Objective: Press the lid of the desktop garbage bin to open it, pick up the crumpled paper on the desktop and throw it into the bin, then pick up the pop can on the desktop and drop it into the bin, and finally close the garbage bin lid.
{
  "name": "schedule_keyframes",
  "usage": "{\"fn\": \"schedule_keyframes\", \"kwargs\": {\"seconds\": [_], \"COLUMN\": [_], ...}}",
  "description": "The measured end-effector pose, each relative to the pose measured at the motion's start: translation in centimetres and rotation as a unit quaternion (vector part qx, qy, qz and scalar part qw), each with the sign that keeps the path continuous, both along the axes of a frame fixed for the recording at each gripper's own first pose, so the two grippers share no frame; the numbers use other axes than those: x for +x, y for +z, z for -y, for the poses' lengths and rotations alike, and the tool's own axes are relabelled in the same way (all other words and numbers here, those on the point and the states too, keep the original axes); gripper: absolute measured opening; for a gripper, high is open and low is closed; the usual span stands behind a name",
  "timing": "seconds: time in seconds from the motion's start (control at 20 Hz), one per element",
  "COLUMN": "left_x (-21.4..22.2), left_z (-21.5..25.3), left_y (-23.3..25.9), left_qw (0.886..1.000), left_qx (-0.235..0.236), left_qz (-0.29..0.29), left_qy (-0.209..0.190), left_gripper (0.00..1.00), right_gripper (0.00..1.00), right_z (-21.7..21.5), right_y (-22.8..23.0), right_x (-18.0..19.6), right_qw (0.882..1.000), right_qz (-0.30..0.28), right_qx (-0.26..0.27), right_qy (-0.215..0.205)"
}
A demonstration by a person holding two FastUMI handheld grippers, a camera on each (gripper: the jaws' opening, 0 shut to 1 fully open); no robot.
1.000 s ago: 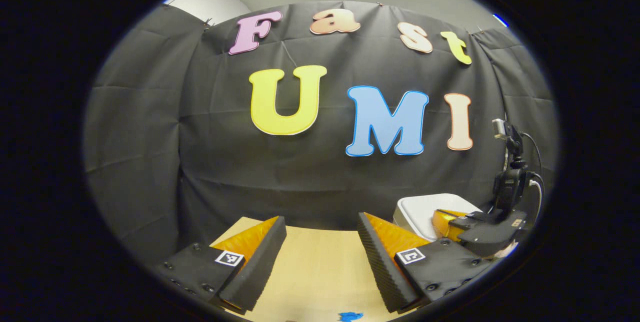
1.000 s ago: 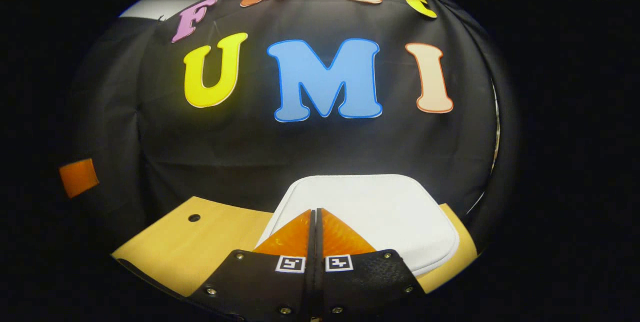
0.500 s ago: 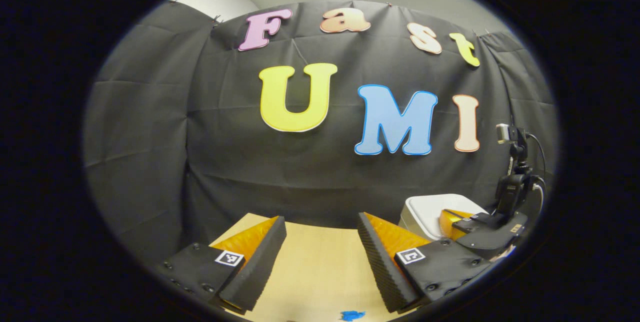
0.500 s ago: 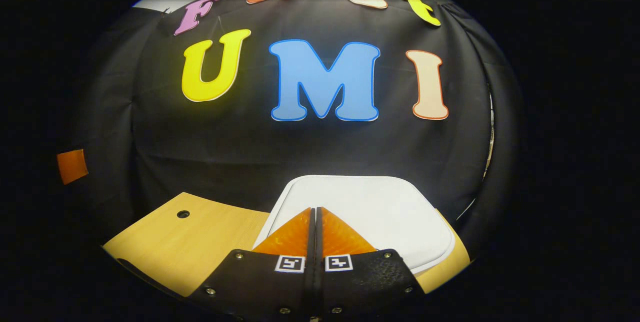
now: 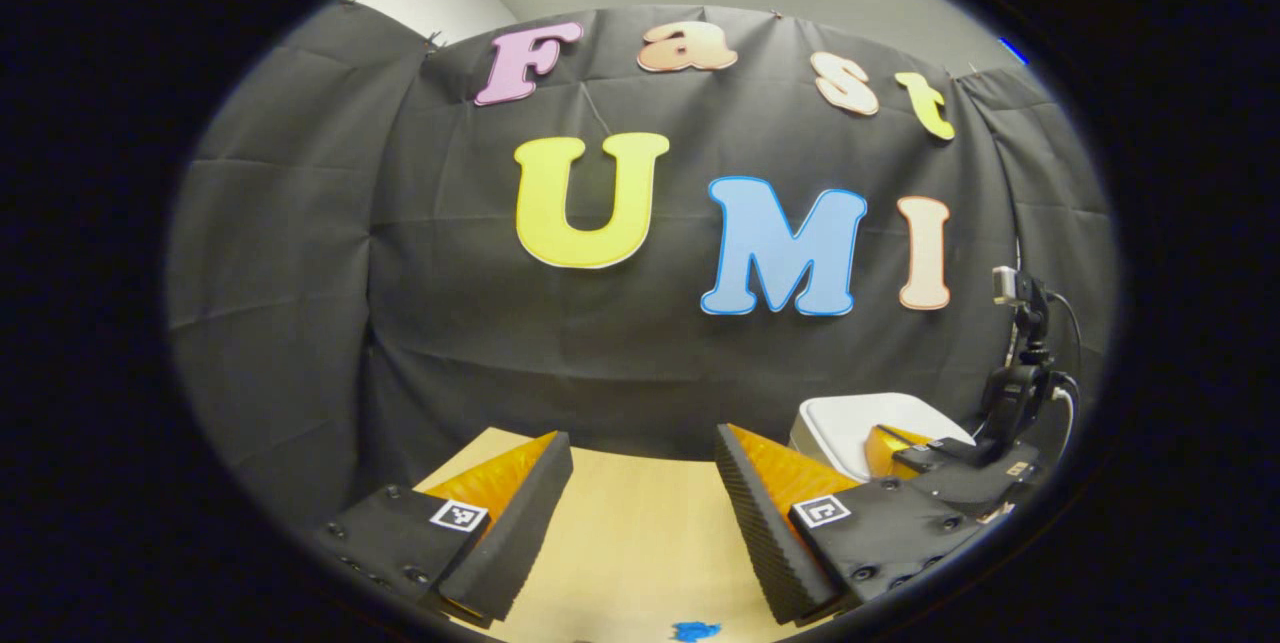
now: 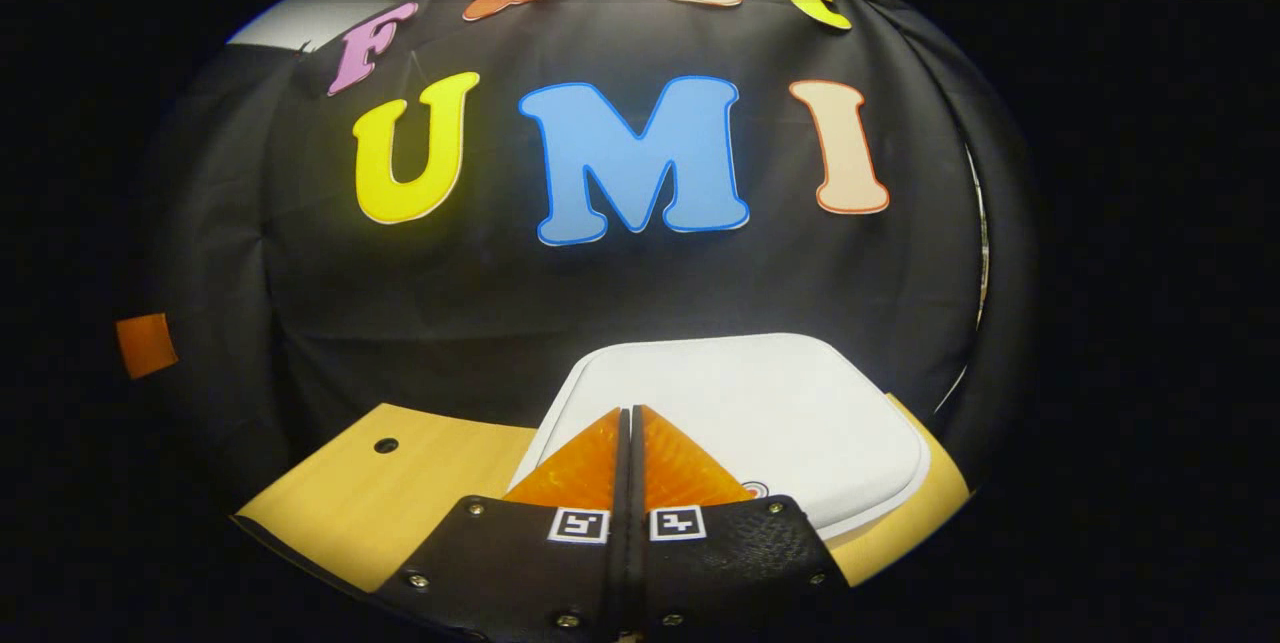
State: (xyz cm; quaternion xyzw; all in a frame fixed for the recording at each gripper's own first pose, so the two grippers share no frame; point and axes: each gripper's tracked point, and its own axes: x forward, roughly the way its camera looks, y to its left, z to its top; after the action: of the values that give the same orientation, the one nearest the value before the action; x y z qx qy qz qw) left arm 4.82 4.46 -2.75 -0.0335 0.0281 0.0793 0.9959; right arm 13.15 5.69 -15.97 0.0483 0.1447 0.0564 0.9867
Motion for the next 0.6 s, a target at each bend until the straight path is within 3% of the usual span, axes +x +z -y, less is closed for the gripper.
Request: {"fn": "schedule_keyframes", "kwargs": {"seconds": [0.2, 0.35, 0.6], "left_x": [-0.6, -0.9, -0.9], "left_z": [-0.1, -0.1, 0.5], "left_y": [-0.1, 0.2, 0.1], "left_qw": [1.000, 1.000, 1.000], "left_qx": [-0.002, 0.004, 0.005], "left_qz": [-0.001, 0.001, 0.002], "left_qy": [0.001, 0.001, -0.004], "left_gripper": [0.95, 0.95, 0.95], "right_gripper": [0.01, 0.00, 0.00], "right_z": [0.4, 2.4, 3.7], "right_y": [0.6, 0.7, 0.5], "right_x": [0.2, 0.0, -1.3], "right_qw": [1.000, 1.000, 1.000], "right_qz": [-0.002, -0.008, -0.013], "right_qx": [0.018, -0.004, -0.004], "right_qy": [0.006, -0.020, -0.018]}}
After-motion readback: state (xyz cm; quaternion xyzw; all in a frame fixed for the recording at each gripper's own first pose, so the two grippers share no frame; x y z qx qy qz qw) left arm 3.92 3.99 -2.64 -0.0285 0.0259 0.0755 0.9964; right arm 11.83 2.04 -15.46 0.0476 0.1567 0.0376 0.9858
